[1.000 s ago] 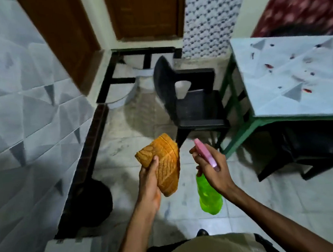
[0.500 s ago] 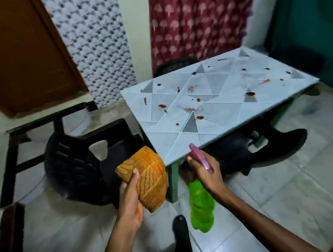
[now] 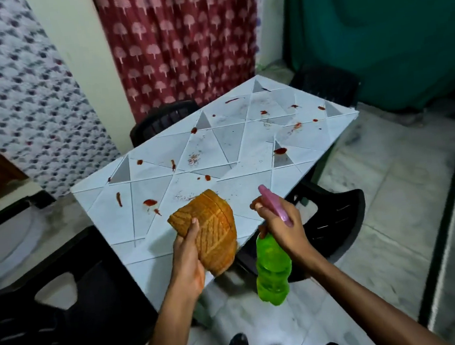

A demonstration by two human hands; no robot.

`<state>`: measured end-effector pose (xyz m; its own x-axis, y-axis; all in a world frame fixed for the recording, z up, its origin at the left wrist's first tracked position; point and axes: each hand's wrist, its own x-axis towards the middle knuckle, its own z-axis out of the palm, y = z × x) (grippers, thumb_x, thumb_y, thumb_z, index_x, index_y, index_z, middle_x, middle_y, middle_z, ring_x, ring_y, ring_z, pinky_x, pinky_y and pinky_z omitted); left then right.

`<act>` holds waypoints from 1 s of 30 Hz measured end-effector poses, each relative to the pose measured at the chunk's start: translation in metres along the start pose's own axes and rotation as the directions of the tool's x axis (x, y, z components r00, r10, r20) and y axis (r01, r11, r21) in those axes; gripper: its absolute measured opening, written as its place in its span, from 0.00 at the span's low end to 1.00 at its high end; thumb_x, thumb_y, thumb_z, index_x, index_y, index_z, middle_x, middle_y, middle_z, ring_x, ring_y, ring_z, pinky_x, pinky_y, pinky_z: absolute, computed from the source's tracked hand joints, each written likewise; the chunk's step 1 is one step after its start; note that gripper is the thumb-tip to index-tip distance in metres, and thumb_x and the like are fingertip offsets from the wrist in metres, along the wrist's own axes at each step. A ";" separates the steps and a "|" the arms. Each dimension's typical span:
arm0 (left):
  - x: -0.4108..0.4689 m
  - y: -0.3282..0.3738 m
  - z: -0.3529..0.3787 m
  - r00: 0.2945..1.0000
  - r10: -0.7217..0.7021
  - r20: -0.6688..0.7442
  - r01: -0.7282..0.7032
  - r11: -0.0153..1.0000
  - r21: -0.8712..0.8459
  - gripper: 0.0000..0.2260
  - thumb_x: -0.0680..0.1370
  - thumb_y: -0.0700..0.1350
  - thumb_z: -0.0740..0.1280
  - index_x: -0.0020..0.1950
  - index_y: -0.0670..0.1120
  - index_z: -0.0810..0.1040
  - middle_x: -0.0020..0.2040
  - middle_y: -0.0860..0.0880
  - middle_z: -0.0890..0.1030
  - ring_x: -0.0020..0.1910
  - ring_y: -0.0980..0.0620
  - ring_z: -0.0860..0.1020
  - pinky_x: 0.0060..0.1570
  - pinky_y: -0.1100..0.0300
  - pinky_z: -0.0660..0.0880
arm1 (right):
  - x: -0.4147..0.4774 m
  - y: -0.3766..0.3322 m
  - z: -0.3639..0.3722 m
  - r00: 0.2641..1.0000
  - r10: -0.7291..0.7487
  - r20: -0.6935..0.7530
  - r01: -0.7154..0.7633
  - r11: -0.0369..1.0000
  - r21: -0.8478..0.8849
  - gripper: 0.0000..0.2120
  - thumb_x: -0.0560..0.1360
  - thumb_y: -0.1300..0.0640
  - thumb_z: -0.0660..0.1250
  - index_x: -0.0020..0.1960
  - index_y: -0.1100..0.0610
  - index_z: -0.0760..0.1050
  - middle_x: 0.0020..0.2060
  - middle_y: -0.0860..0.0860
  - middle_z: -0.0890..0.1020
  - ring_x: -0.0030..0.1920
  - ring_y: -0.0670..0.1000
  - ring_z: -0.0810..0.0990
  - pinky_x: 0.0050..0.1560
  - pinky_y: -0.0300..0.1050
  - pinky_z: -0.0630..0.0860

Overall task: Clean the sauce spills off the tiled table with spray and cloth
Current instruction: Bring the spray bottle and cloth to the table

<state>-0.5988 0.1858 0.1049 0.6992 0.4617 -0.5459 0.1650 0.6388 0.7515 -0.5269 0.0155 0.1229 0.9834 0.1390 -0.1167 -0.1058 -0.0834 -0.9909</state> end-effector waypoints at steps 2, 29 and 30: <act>0.014 -0.005 0.026 1.000 -0.011 0.016 0.011 1.000 0.018 0.15 0.79 0.50 0.67 0.64 0.48 0.73 0.53 0.45 0.82 0.49 0.48 0.82 0.36 0.54 0.80 | 0.025 -0.003 -0.016 1.000 0.006 -0.025 -0.006 1.000 0.012 0.10 0.79 0.61 0.68 0.50 0.46 0.81 0.46 0.60 0.84 0.30 0.54 0.80 0.33 0.47 0.79; 0.099 -0.118 0.374 0.965 0.160 -0.208 -0.173 0.984 -0.046 0.19 0.79 0.54 0.67 0.68 0.48 0.75 0.59 0.44 0.83 0.56 0.43 0.82 0.57 0.41 0.78 | 0.341 -0.018 -0.301 0.954 -0.155 0.258 0.158 0.987 0.009 0.15 0.80 0.57 0.68 0.65 0.46 0.79 0.43 0.55 0.84 0.27 0.51 0.77 0.34 0.52 0.79; 0.107 -0.119 0.383 0.964 0.161 -0.213 -0.176 0.983 -0.053 0.18 0.79 0.54 0.67 0.66 0.49 0.76 0.57 0.45 0.84 0.54 0.44 0.83 0.53 0.44 0.79 | 0.352 -0.020 -0.303 0.947 -0.164 0.277 0.163 0.986 0.025 0.15 0.80 0.57 0.68 0.65 0.46 0.78 0.45 0.56 0.84 0.27 0.51 0.78 0.32 0.50 0.79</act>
<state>-0.2774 -0.0762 0.0988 0.5523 0.6788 -0.4840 0.0019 0.5795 0.8150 -0.1337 -0.2328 0.1220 0.9077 0.4184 0.0332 0.0524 -0.0345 -0.9980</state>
